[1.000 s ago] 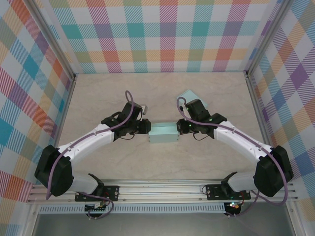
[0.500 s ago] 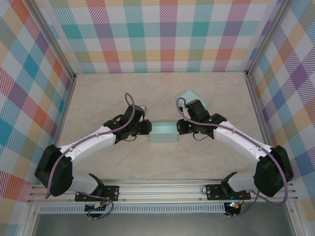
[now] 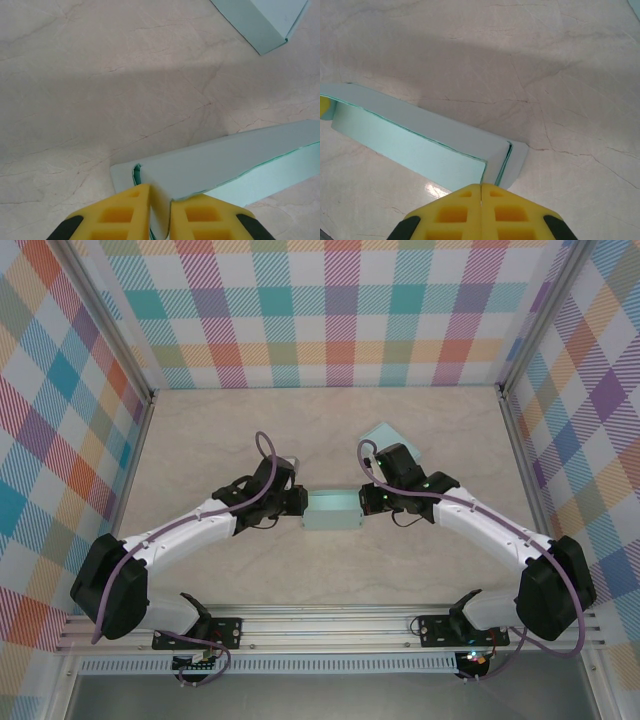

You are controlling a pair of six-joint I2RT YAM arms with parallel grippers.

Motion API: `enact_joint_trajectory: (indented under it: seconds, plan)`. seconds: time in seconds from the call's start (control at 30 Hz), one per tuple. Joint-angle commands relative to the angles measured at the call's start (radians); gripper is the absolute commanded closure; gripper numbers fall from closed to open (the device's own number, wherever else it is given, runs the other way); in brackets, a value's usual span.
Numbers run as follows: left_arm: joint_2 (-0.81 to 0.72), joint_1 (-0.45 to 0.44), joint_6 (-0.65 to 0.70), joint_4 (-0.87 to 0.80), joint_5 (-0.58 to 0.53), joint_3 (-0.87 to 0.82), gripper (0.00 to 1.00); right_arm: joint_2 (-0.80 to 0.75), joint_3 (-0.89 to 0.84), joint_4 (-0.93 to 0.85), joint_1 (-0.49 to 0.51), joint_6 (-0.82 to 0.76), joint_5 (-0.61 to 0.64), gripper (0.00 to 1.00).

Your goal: Fold the paper box

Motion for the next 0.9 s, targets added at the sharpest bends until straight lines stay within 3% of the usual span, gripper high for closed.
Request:
enact_joint_trajectory:
  seconds: [0.0, 0.3, 0.87]
  plan:
    - [0.020, -0.016, 0.007, -0.030, -0.001, -0.028, 0.84, 0.001, -0.021, 0.013, 0.014, -0.017, 0.004, 0.95]
    - [0.015, -0.019, 0.008, -0.032, -0.026, -0.040, 0.85, 0.024, -0.042, 0.012, 0.015, -0.032, 0.046, 1.00]
    - [-0.029, -0.024, 0.002, 0.050, -0.056, -0.094, 0.86, 0.035, -0.095, 0.061, 0.038, -0.044, 0.060, 1.00]
